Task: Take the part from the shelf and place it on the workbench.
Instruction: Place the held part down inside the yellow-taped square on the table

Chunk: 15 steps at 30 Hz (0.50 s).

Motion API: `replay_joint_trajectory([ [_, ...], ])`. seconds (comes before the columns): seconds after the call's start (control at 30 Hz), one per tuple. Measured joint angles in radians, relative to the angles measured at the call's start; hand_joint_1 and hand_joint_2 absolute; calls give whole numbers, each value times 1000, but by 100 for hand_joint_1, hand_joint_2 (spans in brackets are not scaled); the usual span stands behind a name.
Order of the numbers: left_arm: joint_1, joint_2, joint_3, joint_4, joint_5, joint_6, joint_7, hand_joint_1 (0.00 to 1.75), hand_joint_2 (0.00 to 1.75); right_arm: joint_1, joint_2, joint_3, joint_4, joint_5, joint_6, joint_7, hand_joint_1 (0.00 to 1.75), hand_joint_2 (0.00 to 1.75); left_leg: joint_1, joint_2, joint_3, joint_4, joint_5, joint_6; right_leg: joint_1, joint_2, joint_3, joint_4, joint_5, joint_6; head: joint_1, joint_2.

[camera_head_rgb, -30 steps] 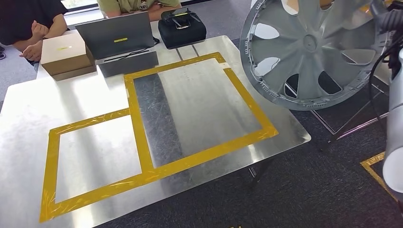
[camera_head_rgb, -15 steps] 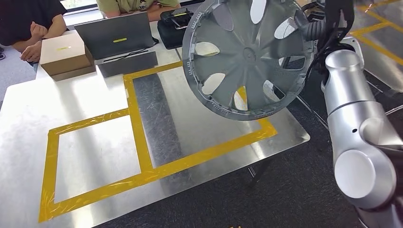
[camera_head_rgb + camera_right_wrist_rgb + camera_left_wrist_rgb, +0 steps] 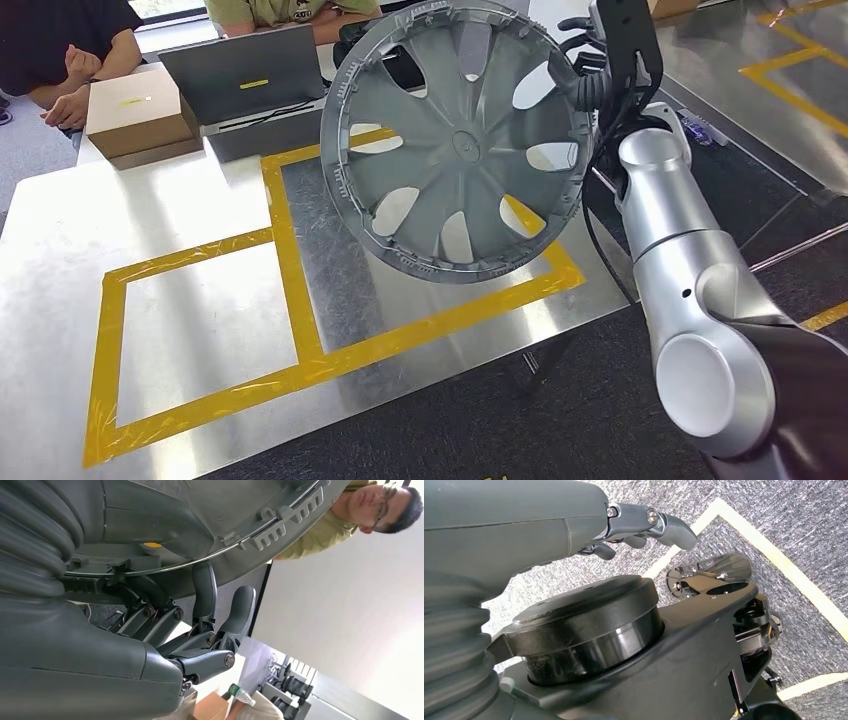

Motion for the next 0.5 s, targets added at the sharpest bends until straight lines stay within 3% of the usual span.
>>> replay_joint_trajectory([
  [0.5, -3, 2, 0, 0, -17, -8, 14, 0, 175, 35, 24, 7, -8, 16, -17, -8, 175, 175, 0, 1, 0, 0, 0, 0, 0, 0, 0, 0, 0, 0, 0, 0],
])
